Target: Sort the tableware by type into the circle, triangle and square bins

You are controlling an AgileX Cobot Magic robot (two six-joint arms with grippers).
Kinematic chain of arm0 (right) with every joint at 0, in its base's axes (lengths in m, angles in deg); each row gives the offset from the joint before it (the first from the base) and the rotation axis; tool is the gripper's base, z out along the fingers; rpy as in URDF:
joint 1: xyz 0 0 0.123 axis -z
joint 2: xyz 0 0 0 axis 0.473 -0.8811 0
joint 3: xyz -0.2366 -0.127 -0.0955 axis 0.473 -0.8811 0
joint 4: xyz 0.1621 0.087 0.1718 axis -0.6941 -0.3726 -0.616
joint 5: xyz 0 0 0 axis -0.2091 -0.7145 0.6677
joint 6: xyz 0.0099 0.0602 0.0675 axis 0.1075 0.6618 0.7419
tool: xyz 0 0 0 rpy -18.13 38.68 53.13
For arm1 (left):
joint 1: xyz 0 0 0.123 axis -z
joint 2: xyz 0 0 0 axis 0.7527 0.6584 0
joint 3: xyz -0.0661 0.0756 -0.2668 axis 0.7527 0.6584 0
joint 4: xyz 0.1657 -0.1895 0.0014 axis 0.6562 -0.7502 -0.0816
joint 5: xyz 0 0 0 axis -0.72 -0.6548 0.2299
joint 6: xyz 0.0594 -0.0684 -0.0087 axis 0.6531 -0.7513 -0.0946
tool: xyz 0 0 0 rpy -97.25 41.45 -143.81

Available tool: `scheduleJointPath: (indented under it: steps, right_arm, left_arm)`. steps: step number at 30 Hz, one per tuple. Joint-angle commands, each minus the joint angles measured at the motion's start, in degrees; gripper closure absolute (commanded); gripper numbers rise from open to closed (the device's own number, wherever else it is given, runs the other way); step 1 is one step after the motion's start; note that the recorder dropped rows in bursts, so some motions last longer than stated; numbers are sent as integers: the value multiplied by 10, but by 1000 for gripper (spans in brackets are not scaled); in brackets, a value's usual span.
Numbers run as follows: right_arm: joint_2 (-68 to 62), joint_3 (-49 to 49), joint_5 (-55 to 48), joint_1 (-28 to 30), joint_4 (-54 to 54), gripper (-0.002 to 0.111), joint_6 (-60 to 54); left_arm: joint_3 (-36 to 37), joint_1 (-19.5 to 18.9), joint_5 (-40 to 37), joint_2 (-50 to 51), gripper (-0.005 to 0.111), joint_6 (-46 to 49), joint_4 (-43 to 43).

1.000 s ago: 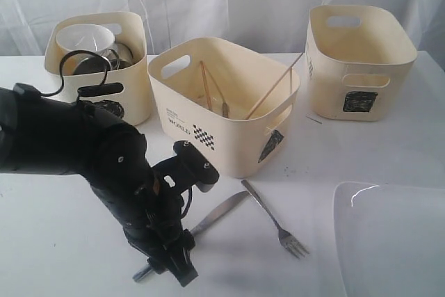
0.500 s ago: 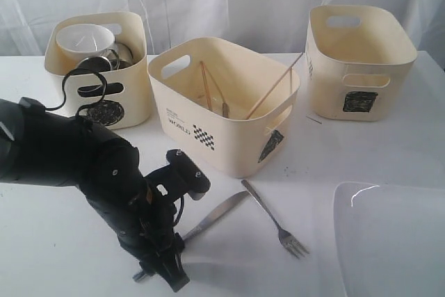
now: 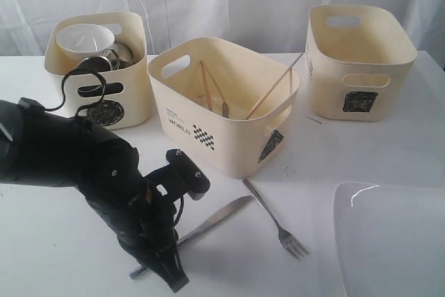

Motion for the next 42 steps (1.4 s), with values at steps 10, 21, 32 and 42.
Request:
scheduleJointPath:
  steps: [10,21,32,42]
  right_arm:
    - [4,-3,8,-4,-1,108,-2]
    - [4,-3,8,-4,-1,108,-2]
    - [4,-3,8,-4,-1,108,-2]
    - [4,-3,8,-4,-1,108,-2]
  left_arm:
    - [5,-2,-50,-109,107,0,-5]
    - [-17,-2,47,-163,107,2,0]
    - [-76,-2,42,-163,107,2,38]
    - [-74,-2,-21,-141,107,7,41]
